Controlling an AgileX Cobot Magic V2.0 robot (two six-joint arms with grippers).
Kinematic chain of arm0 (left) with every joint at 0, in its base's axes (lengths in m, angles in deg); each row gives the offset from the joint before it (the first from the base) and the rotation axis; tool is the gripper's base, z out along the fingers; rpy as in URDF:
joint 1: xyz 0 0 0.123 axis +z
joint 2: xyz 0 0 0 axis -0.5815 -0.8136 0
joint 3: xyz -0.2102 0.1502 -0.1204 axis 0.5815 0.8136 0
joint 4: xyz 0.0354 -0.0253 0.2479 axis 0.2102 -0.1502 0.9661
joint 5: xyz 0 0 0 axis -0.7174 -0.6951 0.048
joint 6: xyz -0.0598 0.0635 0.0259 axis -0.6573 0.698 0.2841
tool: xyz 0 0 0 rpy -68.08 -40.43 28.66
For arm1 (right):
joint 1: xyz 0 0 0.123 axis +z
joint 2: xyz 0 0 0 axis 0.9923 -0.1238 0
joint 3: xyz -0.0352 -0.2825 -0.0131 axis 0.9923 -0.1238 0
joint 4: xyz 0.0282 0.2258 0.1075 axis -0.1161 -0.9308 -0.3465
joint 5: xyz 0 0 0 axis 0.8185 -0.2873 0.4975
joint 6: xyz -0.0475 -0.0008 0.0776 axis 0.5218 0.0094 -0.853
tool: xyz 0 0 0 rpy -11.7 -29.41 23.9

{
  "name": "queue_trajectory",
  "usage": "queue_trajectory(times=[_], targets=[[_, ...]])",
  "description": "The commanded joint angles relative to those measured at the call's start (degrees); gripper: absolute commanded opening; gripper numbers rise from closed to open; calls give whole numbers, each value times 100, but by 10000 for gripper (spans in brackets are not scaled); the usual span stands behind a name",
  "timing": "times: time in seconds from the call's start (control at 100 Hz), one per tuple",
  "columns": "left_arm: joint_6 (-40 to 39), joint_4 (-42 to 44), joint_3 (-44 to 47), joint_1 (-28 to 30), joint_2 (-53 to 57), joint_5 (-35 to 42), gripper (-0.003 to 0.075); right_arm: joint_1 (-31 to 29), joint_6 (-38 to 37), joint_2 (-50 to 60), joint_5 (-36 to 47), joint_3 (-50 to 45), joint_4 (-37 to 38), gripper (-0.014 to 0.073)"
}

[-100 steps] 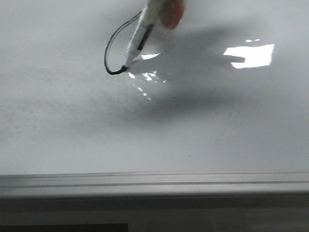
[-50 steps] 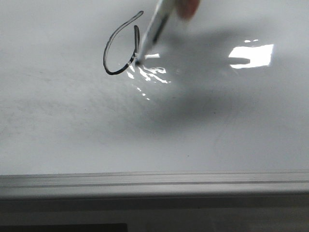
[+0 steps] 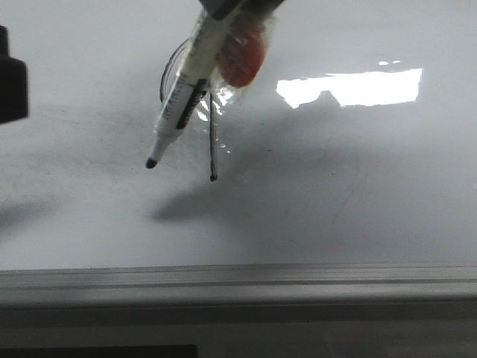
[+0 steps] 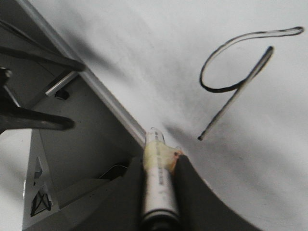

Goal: Write number 9 on whiteboard

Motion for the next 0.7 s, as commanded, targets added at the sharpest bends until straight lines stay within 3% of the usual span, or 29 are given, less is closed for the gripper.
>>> queue_trajectory(times=[0.0, 0.26, 0.44, 0.69], targets=[[-69, 23, -281, -188, -447, 672, 320, 126, -24, 80, 388, 213, -45, -59], [-69, 23, -434, -309, -1284, 1395, 319, 191, -26, 54, 314, 213, -312, -59], [-69, 13, -434, -309, -1337, 1441, 305, 191, -26, 44, 314, 213, -426, -59], [-69, 13, -434, -309, -1359, 1317, 18, 191, -26, 44, 286, 213, -577, -59]])
